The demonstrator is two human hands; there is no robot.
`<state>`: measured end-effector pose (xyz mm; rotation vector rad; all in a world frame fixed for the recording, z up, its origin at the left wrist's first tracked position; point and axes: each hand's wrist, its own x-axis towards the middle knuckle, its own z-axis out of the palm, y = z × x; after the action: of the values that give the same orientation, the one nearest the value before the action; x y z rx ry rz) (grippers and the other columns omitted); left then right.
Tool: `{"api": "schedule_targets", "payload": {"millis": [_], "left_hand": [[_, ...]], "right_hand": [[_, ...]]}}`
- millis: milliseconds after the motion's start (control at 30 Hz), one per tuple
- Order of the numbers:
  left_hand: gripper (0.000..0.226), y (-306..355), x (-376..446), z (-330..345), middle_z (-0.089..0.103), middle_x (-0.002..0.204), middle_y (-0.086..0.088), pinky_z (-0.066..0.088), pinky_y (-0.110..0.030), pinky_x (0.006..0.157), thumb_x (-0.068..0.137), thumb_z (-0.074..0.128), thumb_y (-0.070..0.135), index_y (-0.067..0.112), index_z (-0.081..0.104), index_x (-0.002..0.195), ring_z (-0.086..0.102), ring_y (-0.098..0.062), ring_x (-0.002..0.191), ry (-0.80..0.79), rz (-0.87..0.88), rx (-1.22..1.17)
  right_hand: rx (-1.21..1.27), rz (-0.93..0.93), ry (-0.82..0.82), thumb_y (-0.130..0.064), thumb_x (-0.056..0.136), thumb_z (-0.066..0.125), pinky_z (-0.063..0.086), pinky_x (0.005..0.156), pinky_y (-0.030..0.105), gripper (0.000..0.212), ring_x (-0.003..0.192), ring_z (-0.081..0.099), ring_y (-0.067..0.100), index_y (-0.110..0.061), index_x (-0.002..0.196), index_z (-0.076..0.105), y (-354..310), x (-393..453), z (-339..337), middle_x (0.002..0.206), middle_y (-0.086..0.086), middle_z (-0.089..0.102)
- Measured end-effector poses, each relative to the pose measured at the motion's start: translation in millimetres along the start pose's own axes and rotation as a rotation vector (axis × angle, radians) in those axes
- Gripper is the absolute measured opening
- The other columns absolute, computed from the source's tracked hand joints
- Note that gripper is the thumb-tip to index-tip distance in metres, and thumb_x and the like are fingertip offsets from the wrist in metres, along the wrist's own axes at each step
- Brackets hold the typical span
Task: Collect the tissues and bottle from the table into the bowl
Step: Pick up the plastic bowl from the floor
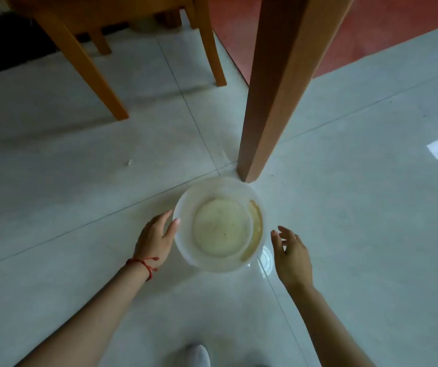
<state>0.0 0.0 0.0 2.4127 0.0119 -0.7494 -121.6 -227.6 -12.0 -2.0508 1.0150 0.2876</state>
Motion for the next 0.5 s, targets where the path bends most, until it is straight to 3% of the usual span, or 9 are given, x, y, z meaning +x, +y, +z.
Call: {"api": "schedule_targets", "payload": {"millis": [167,333,433,500], "left_hand": [[0.048,-20.6,27.9,25.7,0.053,0.134,-0.011,0.038,-0.036,0.105,0.092,0.04,0.038,0.01,0.045,0.131,0.047,-0.026,0.125,0.032,-0.035,-0.082],[0.037,-13.1,42.0,40.3,0.064,0.118,-0.017,0.035,-0.025,0.081,0.093,0.042,0.029,0.003,0.058,0.113,0.056,-0.03,0.111,0.221,-0.138,-0.237],[0.034,-14.9,46.7,41.5,0.064,0.078,-0.016,0.029,-0.026,0.065,0.092,0.042,0.028,0.002,0.059,0.079,0.054,-0.035,0.084,0.27,-0.144,-0.216],[0.04,-14.7,44.4,40.6,0.042,0.053,-0.004,0.019,-0.033,0.056,0.092,0.043,0.027,0.01,0.04,0.056,0.04,-0.031,0.066,0.273,-0.124,-0.172]], "right_hand": [[0.137,0.088,-0.023,-0.04,0.095,0.037,0.043,0.091,0.039,0.043,0.109,0.056,0.024,-0.016,0.13,0.044,13.2,22.0,33.9,0.124,0.01,0.058],[0.225,0.1,0.021,-0.034,0.096,0.035,0.042,0.091,0.036,0.041,0.108,0.055,0.026,-0.011,0.127,0.048,19.9,32.7,47.5,0.12,0.013,0.061],[0.254,0.066,0.033,-0.029,0.096,0.035,0.039,0.082,0.029,0.037,0.1,0.056,0.023,-0.008,0.119,0.055,16.1,38.3,49.1,0.116,0.012,0.063],[0.255,0.08,0.044,-0.029,0.096,0.035,0.037,0.08,0.027,0.037,0.102,0.056,0.024,-0.007,0.117,0.057,15.9,42.1,49.9,0.115,0.012,0.063]]}}
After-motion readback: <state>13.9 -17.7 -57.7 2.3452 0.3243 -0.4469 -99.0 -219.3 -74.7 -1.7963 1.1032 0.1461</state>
